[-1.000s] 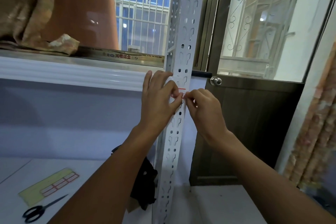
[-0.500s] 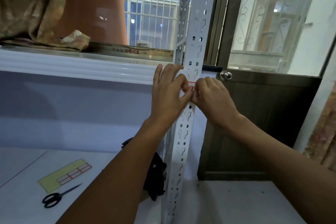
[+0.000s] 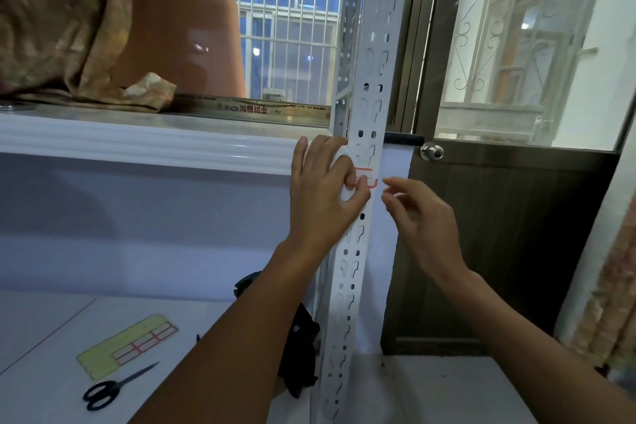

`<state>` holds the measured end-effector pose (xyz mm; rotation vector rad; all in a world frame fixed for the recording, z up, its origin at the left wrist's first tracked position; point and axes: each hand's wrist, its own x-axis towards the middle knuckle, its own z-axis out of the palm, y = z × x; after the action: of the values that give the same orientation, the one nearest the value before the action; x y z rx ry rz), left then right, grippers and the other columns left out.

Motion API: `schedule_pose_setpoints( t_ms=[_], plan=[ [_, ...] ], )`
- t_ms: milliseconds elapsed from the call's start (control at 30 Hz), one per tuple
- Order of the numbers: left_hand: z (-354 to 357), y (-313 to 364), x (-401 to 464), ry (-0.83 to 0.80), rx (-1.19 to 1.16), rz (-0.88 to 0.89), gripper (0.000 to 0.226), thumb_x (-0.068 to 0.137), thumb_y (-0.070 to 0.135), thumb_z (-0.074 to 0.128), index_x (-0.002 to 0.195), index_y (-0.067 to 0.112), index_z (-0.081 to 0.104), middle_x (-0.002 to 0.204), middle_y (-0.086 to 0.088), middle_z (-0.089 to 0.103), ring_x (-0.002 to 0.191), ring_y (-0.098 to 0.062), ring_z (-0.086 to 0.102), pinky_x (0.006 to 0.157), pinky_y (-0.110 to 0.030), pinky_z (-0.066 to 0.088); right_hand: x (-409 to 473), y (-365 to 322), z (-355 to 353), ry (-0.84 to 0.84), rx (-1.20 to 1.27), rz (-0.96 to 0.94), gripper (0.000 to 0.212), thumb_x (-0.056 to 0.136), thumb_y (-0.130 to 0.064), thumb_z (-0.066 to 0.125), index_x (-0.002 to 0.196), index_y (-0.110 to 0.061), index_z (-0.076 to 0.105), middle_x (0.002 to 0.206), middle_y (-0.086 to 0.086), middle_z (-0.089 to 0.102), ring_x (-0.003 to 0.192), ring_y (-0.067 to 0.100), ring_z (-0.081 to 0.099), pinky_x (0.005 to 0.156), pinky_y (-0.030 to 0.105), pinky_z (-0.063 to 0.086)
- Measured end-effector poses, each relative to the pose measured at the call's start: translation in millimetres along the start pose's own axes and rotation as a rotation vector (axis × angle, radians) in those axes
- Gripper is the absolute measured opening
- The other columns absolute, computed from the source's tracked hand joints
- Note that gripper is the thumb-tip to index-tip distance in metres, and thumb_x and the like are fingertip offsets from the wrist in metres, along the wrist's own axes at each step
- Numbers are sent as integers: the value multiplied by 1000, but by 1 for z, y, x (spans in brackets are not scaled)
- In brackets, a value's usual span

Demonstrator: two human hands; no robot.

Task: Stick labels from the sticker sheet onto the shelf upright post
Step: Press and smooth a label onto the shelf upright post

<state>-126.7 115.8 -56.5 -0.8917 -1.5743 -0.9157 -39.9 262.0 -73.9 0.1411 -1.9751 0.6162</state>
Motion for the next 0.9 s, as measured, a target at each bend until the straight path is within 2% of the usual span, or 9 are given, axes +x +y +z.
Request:
schedule_pose_setpoints(
  t_ms=[100,233,367,433,533,667,767,833,900],
  plan=[
    [-4,2,1,-24,-4,0,22,90,45,52,81,28,41,131,-5,61,131,-25,51,124,-49,16,9,-17,4,71,56,-28,23,94,-24,69,117,-21,67,103,-13,65,90,-1,64,78,8,51],
    [-6,2,0,-37,2,-5,24,90,37,57,75,20,51,131,-4,60,132,-24,50,125,-45,14,15,-21,6,80,-36,-112,8,95,-14,68,102,-12,71,98,-1,68,82,4,62,77,15,52],
    [-7,4,0,-48,0,-22,25,90,39,54,76,18,52,132,-3,59,133,-22,48,126,-41,10,18,-15,2,43,-118,-180,8,95,-13,68,102,-11,71,96,2,70,83,10,65,77,25,56],
    [-7,5,0,-52,1,-28,24,90,40,53,77,20,50,133,-3,59,133,-22,49,126,-42,11,16,-13,2,41,-140,-210,10,95,-13,67,105,-10,71,98,4,71,84,13,67,78,22,57],
    [-6,4,-1,-54,-1,-27,23,90,40,55,77,22,49,133,-3,59,133,-23,48,126,-45,14,12,-11,5,43,-142,-245,12,95,-13,67,106,-7,69,102,7,71,88,15,69,82,10,50],
    [-6,6,0,-50,18,-44,22,89,36,61,77,26,45,132,-3,60,133,-23,49,124,-50,16,9,-7,13,102,-98,-257,12,96,-10,66,105,-3,68,102,9,71,91,16,69,83,16,54],
    [-1,11,0,-21,13,-67,23,86,31,63,75,25,45,129,-2,60,131,-21,49,126,-45,11,6,-6,21,170,-103,-264,10,96,-4,63,104,0,67,99,11,69,89,18,66,82,23,56],
    [2,13,0,1,19,-78,24,84,29,66,73,24,45,127,-1,59,130,-20,49,126,-44,10,4,-9,27,194,-84,-224,11,96,2,58,105,1,65,97,12,66,88,17,63,82,21,53],
    [3,13,0,9,32,-71,24,84,28,65,73,24,44,126,-1,59,130,-21,49,126,-44,10,3,-13,31,181,-42,-156,14,95,7,53,104,1,62,95,10,63,86,11,57,81,12,46]
  ],
)
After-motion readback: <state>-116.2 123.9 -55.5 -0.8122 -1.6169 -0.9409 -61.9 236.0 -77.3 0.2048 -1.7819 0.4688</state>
